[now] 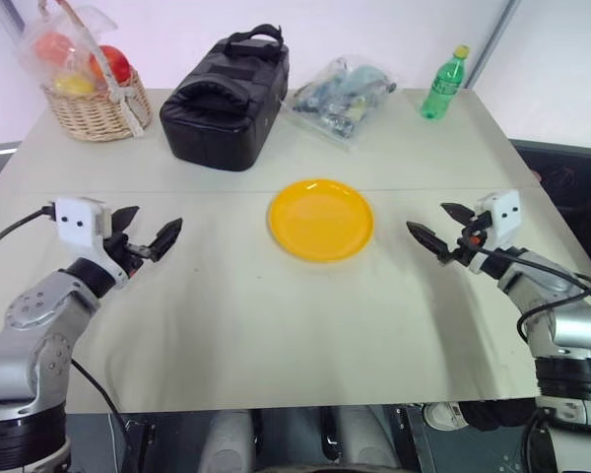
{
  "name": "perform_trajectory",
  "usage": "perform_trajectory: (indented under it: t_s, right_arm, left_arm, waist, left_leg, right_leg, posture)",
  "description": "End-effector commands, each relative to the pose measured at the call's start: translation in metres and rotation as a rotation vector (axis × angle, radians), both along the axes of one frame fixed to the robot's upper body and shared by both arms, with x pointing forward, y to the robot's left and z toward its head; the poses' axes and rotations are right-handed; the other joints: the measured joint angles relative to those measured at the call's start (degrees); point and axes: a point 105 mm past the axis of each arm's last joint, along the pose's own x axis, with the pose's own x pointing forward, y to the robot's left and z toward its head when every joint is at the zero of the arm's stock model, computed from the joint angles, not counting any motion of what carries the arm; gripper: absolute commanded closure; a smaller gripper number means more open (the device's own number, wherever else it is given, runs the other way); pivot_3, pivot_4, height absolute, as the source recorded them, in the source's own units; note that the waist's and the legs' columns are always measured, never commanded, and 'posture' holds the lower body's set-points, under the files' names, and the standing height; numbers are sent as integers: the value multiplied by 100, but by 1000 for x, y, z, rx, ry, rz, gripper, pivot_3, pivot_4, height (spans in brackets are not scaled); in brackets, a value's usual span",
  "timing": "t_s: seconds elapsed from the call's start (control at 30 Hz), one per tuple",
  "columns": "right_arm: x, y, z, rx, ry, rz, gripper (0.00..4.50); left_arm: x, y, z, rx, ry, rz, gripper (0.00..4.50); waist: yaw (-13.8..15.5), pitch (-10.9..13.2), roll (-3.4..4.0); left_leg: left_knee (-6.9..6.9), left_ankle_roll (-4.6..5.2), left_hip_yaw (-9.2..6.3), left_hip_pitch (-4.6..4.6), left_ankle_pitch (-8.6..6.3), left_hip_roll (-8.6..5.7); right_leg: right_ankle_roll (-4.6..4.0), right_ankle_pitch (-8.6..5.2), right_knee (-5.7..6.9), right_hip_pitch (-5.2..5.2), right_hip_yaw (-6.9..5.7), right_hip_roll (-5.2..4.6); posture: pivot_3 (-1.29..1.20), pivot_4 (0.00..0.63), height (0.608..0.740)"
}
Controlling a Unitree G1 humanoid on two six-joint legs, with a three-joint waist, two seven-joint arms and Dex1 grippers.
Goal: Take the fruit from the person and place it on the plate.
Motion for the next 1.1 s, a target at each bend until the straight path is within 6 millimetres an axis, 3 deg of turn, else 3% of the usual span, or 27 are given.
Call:
perform_trajectory:
  t_s: [0.03,0.77,0.93,1.1]
  right_arm:
    - [2,2,14,-5,-57,6,0]
    - [6,8,13,2,-64,11,0]
    - [6,7,14,0,-68,0,0]
    - [5,1,22,-13,-102,-30,0]
  left_arm:
    - [0,-1,14,28,-57,-3,66]
    - [3,-6,20,33,-74,-27,66]
    - [-7,-38,55,28,-102,-298,66]
    - [-33,-63,85,75,-16,-630,66]
  waist:
    - [0,0,0]
    - [3,0,0]
    - [7,0,-1]
    - [-17,0,3]
  left_leg:
    - [0,0,0,0,0,0]
    - [0,0,0,0,0,0]
    - [4,0,-3,-3,0,0]
    - [4,0,-2,-3,0,2]
  right_leg:
    - [0,0,0,0,0,0]
    - [0,0,0,0,0,0]
    - [0,0,1,0,-2,2]
    - [1,0,0,-1,0,5]
  posture:
    - [0,150,740]
    - [0,150,740]
    - [0,150,740]
    - [0,150,740]
